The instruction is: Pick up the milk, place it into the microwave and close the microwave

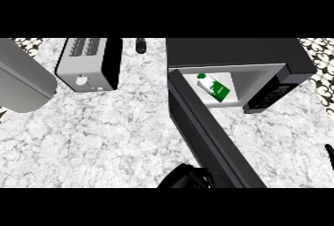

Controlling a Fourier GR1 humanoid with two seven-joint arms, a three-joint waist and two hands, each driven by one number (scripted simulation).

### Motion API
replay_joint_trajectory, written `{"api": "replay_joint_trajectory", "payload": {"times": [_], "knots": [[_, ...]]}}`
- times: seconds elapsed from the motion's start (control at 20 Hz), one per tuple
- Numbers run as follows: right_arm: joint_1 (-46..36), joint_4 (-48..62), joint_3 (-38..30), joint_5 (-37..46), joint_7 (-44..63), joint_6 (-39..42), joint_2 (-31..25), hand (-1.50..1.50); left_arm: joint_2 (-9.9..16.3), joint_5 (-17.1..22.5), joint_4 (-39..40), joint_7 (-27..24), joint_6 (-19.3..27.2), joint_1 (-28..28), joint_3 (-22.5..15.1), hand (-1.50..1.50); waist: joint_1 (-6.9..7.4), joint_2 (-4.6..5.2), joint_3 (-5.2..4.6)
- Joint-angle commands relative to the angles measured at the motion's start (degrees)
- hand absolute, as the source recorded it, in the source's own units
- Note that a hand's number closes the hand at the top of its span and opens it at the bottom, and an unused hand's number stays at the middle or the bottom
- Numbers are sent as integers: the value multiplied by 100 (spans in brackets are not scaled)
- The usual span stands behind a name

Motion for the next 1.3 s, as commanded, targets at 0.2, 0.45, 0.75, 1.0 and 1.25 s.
{"api": "replay_joint_trajectory", "payload": {"times": [0.2, 0.45, 0.75, 1.0, 1.25], "knots": [[124, -874, 183, -388, 364, 376, -182, -150, -84, 1066, 696, 174, 971, -1408, -737, 150, -336, 62, -9], [-94, -990, 76, -637, 580, 531, -530, -150, -85, 1520, 691, 331, 1334, -1914, -703, 150, -621, 124, -13], [-160, -1264, -24, -855, 695, 460, -613, -150, -85, 2129, 508, -389, 2026, -2155, -92, -150, -900, 196, -52], [-295, -1432, 18, -1109, 829, 570, -702, -150, -86, 2517, 677, -663, 2276, -2473, -32, -150, -1136, 259, -37], [-397, -1503, 16, -1276, 1004, 646, -867, -150, -86, 2873, 908, -768, 2426, -2937, 158, -150, -1354, 329, -28]]}}
